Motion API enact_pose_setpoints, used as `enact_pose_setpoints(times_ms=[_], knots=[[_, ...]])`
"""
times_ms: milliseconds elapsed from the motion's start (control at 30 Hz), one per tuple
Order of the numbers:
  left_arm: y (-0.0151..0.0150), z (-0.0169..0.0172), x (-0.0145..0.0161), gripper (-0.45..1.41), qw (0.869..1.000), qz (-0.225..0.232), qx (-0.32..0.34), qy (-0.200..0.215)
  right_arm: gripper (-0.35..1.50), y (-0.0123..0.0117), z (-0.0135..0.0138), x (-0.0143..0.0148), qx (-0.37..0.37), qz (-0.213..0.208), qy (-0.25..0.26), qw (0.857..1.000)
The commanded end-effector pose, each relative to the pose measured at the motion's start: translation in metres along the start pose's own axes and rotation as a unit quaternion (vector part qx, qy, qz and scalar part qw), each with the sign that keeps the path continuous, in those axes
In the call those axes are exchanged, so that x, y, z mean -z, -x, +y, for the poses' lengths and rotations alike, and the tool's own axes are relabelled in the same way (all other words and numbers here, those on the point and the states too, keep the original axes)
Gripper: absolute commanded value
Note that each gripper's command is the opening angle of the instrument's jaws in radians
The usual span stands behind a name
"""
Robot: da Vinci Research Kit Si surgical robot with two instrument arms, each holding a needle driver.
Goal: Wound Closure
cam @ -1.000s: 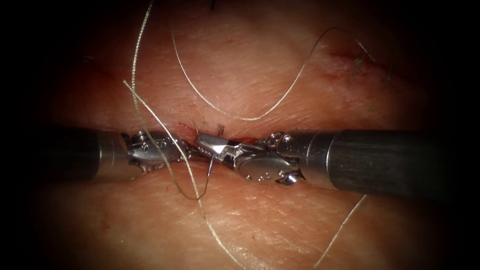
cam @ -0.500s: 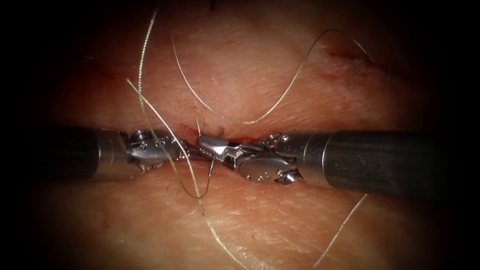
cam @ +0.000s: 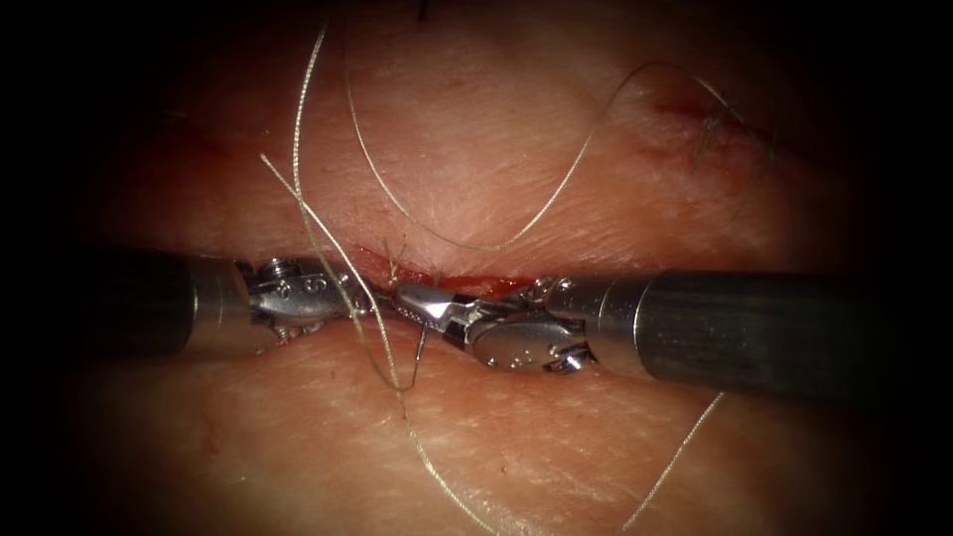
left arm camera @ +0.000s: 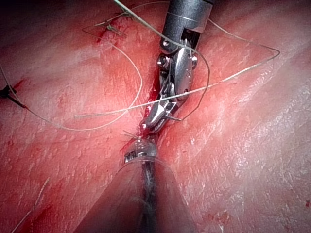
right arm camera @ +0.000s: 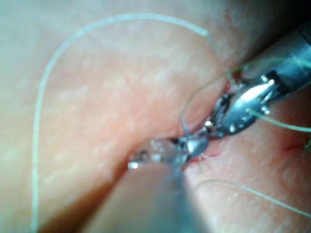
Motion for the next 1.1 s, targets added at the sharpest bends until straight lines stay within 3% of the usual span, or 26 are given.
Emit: enact_pose_setpoints(times_ms=[33, 200, 567, 1100], knots=[[0.0003, 0.0001, -0.0009, -0.13, 1.000, 0.000, 0.000, 0.001, -0.35, 0.0002, -0.0006, -0.0006, 0.000, 0.001, 0.000, 1.000], [0.0002, 0.0001, -0.0008, -0.13, 1.000, 0.000, 0.001, 0.002, -0.35, -0.0003, 0.0003, -0.0006, -0.004, 0.002, 0.009, 1.000], [0.0002, 0.0001, -0.0008, -0.13, 1.000, 0.000, 0.001, 0.002, -0.35, -0.0022, 0.0058, -0.0002, 0.011, 0.002, 0.039, 0.999], [0.0001, 0.0001, -0.0009, -0.13, 1.000, 0.000, 0.001, 0.001, -0.35, -0.0004, 0.0087, -0.0006, -0.014, 0.004, 0.054, 0.998]])
